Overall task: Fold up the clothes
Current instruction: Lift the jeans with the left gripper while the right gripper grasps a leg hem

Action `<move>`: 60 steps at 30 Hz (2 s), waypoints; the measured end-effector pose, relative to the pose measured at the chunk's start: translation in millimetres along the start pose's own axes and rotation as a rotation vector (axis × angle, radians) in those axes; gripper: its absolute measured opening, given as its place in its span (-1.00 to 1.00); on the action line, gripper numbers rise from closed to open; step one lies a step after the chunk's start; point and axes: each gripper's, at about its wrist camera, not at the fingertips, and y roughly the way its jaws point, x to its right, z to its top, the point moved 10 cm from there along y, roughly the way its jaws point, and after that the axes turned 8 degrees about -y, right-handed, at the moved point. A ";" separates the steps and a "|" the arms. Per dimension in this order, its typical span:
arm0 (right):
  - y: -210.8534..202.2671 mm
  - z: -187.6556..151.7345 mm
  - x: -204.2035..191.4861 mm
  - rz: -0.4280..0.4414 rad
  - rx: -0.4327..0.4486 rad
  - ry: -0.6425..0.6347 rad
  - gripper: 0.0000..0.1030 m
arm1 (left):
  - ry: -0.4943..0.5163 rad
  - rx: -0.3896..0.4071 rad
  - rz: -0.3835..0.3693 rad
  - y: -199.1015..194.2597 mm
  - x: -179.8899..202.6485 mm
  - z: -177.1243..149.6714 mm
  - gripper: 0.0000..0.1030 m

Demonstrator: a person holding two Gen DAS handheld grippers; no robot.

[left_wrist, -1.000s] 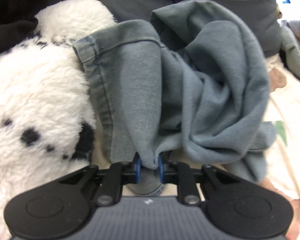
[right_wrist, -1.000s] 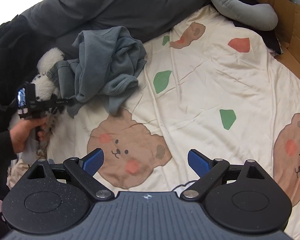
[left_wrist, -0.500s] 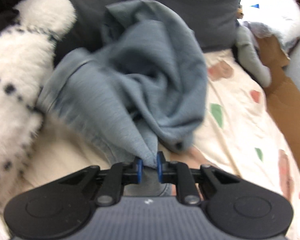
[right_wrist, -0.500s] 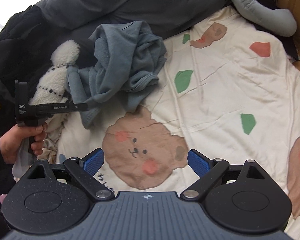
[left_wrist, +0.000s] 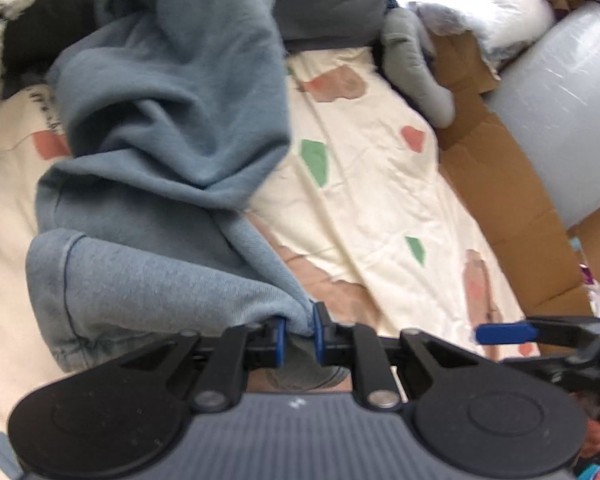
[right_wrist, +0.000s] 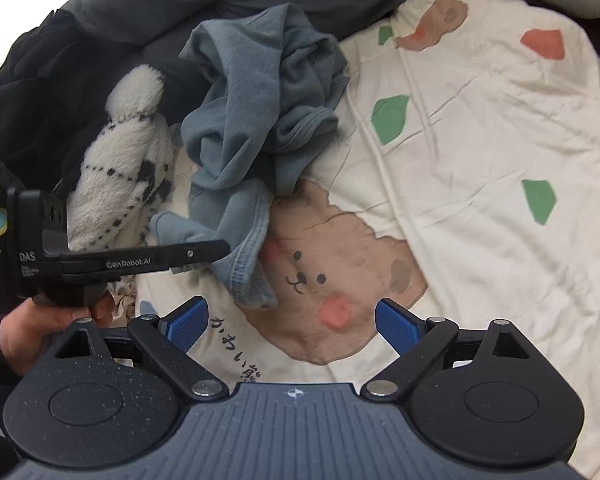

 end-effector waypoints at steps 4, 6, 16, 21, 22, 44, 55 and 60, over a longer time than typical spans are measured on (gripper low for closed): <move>9.8 -3.9 -5.3 0.029 -0.013 0.002 0.82 | 0.031 -0.013 -0.063 -5.9 19.2 -2.3 -0.73; 13.4 -4.9 -10.0 0.045 -0.015 -0.007 0.82 | 0.042 -0.033 -0.109 -8.9 30.7 -7.8 -0.73; 17.1 -15.0 -19.0 0.126 -0.030 -0.026 0.14 | 0.093 -0.120 -0.302 -10.2 83.3 -36.5 -0.72; 11.5 -25.7 -12.2 0.132 -0.045 -0.037 -0.65 | 0.113 -0.190 -0.289 -5.0 85.6 -45.0 -0.62; 10.3 -28.8 -10.0 0.123 -0.053 -0.043 -0.72 | 0.119 -0.199 -0.288 -5.4 85.6 -45.3 -0.60; -58.4 -125.7 81.7 -0.139 -0.169 0.203 -0.79 | 0.158 0.105 0.166 5.7 -43.2 44.8 0.34; -99.3 -183.1 112.8 -0.275 -0.205 0.353 -0.80 | 0.097 0.343 0.283 0.0 -88.2 152.4 0.45; -113.6 -204.8 124.0 -0.329 -0.228 0.406 -0.80 | 0.071 0.353 0.282 12.7 -98.3 176.9 0.49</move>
